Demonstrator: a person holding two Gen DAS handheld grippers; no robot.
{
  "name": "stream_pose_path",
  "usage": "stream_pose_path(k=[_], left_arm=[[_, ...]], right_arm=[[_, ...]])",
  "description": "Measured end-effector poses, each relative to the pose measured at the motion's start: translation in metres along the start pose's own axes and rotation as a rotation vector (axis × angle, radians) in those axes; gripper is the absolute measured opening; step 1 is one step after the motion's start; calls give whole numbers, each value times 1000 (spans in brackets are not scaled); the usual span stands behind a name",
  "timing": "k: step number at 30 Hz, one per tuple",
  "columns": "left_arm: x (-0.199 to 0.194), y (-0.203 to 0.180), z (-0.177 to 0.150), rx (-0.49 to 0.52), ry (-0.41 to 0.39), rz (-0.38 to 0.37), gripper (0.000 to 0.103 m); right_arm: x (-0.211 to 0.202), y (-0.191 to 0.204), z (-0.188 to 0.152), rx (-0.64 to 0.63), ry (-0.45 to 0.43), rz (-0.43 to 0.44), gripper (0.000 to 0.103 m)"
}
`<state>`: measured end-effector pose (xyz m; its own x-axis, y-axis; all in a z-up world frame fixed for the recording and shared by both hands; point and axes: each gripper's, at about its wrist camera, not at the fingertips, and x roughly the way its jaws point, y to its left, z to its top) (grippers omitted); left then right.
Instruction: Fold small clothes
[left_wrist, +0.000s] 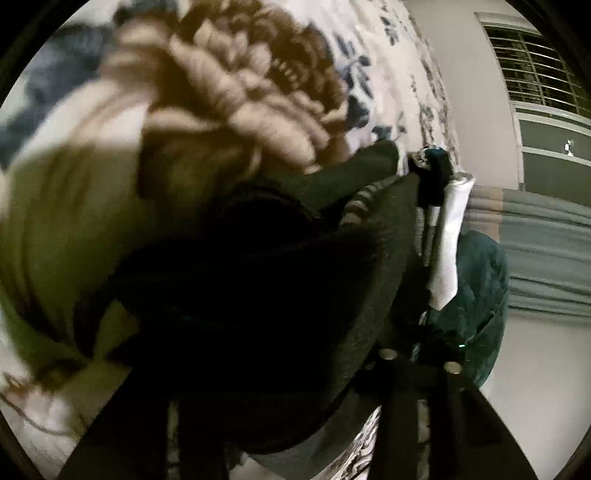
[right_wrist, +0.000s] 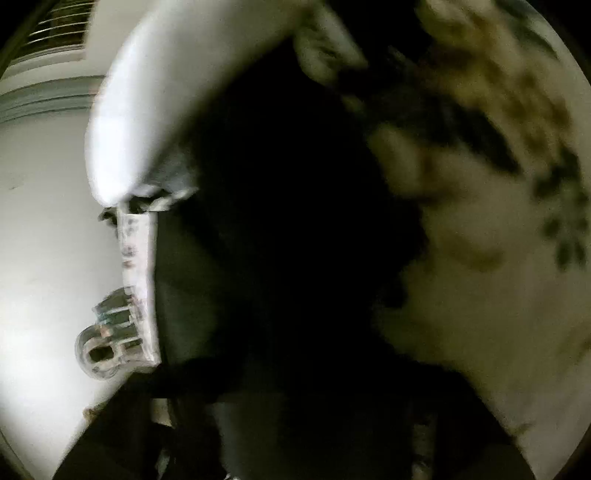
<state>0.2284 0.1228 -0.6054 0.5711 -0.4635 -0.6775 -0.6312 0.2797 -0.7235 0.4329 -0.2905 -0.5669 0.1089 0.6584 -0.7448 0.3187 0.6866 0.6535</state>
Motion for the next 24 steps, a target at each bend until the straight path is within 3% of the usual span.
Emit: stream_pose_path(k=[2,6,9,12,14,16,19,24], left_arm=[[-4,-10,6,63,21,15,33],[-7,-31,16,179,97,38,31],[-11,-46,18,296,181,62,30],[-10,-48,20,368,305,69,29],[4,-47,19,421,415,89,30],[13,-42,17,457,465,102,32],[10,-43,12,486,433,136,41],[-9,-37,9,413,318,148,46]], right_arm=[[-6,-9,-10,50,-25,40,26],[-33,-14,-47,83,-67,58,24],[-57,-27,-100,148,-91,74,23],[-80,-58,-185,308,-100,105,23],[-77,-74,-231,387,-85,93,23],[-71,-93,-264,441,-54,65,23],[-74,-103,-263,437,-32,1,38],[-124,-73,-230,199,-64,-189,45]])
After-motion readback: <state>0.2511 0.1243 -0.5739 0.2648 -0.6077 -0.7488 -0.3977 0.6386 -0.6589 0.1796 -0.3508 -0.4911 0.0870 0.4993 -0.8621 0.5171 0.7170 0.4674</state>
